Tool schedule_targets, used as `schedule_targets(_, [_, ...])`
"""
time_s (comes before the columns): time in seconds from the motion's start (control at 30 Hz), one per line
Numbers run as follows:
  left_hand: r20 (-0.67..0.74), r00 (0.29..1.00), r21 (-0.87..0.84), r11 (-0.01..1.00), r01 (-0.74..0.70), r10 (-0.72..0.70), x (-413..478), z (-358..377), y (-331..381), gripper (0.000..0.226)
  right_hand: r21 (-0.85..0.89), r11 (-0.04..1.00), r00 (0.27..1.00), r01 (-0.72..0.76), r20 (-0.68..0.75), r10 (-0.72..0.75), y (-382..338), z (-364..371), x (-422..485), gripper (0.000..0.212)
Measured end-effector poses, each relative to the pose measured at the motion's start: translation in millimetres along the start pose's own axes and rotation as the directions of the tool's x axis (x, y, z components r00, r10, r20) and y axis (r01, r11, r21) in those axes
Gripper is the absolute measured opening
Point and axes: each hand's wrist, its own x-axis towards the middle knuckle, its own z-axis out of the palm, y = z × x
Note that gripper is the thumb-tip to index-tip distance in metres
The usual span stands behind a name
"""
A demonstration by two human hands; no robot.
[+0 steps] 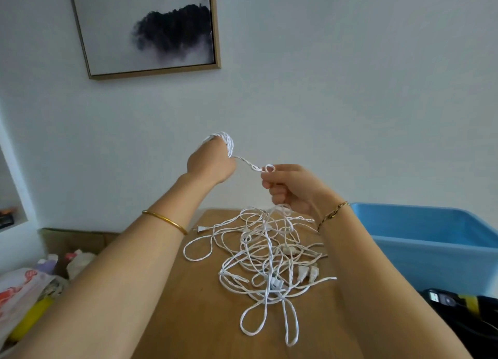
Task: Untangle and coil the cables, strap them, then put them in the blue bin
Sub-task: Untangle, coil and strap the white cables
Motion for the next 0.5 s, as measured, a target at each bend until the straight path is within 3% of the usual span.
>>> schedule_targets(0.13, [-0.025, 0.993, 0.027, 0.993, 0.113, -0.112, -0.9, 0.8, -19.9, 0.028, -0.209, 0.978, 0.964, -0.017, -0.263, -0.04, 5.0, -18.9, 4.7, 0.01])
schedule_targets(0.2, [-0.049, 0.987, 0.03, 0.987, 0.155, -0.153, -2.1, -0.3, -33.7, 0.031, -0.218, 0.976, 0.917, -0.003, -0.39, -0.085, 6.3, -31.8, 2.7, 0.014])
schedule_targets(0.27, [-0.054, 0.984, 0.012, 0.986, 0.169, -0.168, -5.0, -0.9, -39.0, 0.023, -0.212, 0.977, 0.87, 0.024, -0.477, -0.125, 9.7, -38.4, 2.9, 0.02])
schedule_targets(0.33, [-0.038, 0.99, -0.024, 0.991, 0.134, -0.135, -7.7, -2.0, -35.1, 0.011, -0.313, 0.949, 0.838, -0.033, -0.527, -0.144, 18.2, -38.2, 6.3, 0.027])
schedule_targets(0.43, [0.071, 0.996, -0.083, 0.995, 0.061, -0.055, -7.7, -4.8, -20.4, 0.028, -0.646, 0.715, 0.868, -0.266, -0.484, -0.114, 33.7, -36.1, 14.5, 0.022])
schedule_targets(0.5, [0.181, 0.983, -0.146, 0.988, 0.044, -0.017, -8.1, -4.3, -11.7, 0.027, -0.769, 0.574, 0.891, -0.282, -0.432, -0.14, 40.7, -30.0, 17.4, 0.022])
